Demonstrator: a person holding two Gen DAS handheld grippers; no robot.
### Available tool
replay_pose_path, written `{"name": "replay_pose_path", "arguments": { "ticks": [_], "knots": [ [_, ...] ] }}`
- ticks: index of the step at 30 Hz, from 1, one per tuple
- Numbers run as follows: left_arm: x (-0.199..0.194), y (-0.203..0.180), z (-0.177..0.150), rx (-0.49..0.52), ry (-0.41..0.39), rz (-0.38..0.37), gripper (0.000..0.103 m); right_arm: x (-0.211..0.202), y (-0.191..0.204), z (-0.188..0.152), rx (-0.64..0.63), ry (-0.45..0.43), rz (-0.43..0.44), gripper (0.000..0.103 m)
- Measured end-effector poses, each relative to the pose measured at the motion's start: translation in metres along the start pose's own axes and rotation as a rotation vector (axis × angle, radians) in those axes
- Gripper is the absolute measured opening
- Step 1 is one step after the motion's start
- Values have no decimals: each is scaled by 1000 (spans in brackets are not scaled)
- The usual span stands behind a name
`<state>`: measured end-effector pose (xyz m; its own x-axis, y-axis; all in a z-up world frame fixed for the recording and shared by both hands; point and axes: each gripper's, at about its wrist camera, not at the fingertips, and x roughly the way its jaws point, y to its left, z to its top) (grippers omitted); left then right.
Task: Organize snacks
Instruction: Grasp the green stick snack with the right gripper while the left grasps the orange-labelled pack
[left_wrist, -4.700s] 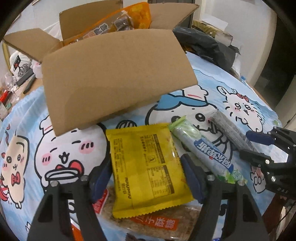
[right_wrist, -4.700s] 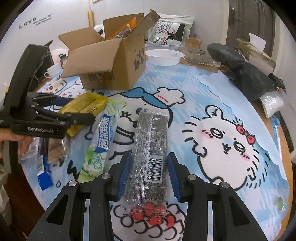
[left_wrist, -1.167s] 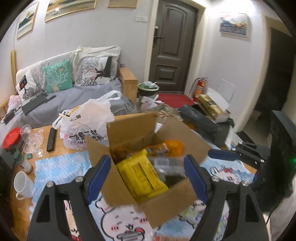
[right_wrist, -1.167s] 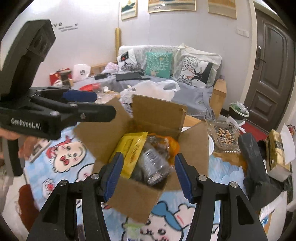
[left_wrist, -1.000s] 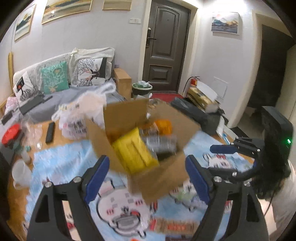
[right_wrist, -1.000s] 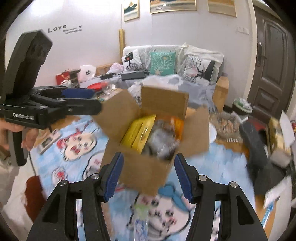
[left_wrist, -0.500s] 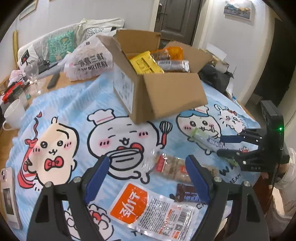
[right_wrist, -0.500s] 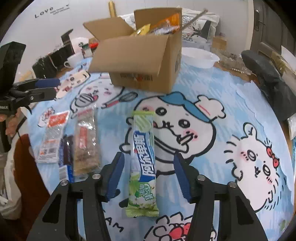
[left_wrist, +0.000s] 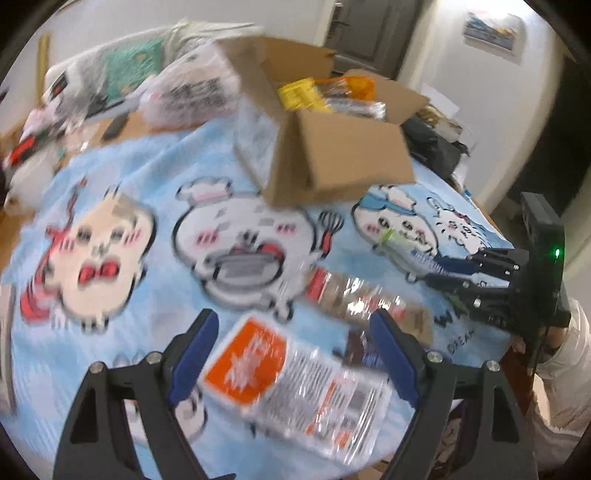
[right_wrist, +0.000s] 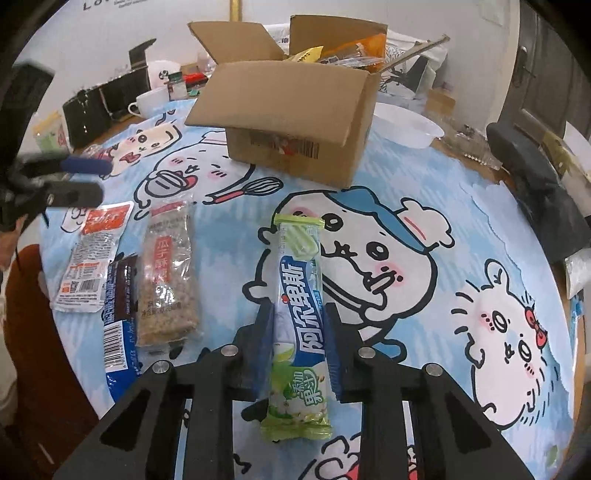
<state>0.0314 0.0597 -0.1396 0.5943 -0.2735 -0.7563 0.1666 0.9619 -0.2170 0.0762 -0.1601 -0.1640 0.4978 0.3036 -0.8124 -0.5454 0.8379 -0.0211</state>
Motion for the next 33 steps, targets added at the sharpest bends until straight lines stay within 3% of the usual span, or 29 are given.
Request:
{"name": "replay_pose_path", "arguments": {
  "ticks": [4,11,15,21,26,30,33],
  "knots": [
    [-13,4,-27,-70,-3,40,82,0,-1,-1,12,-10,10,21],
    [-15,-2,-53,-135,45,-16,82,0,-1,-3,14,-16,9,21],
    [-8,-13,-50,-101,41,8,82,0,-1,-3,15,-17,9,22],
    [21,-27,-26,12,40,119,82,-1,-2,-3,18,-19,11,22],
    [26,-29,-20,50,46,124,79,-1,-2,-3,20,-23,15,22],
    [13,-19,-32,43,39,93,78,-2,-2,-3,18,-24,17,22],
    [8,-20,-42,92,40,114,78,-1,-2,-3,18,-27,23,22]
  ]
}}
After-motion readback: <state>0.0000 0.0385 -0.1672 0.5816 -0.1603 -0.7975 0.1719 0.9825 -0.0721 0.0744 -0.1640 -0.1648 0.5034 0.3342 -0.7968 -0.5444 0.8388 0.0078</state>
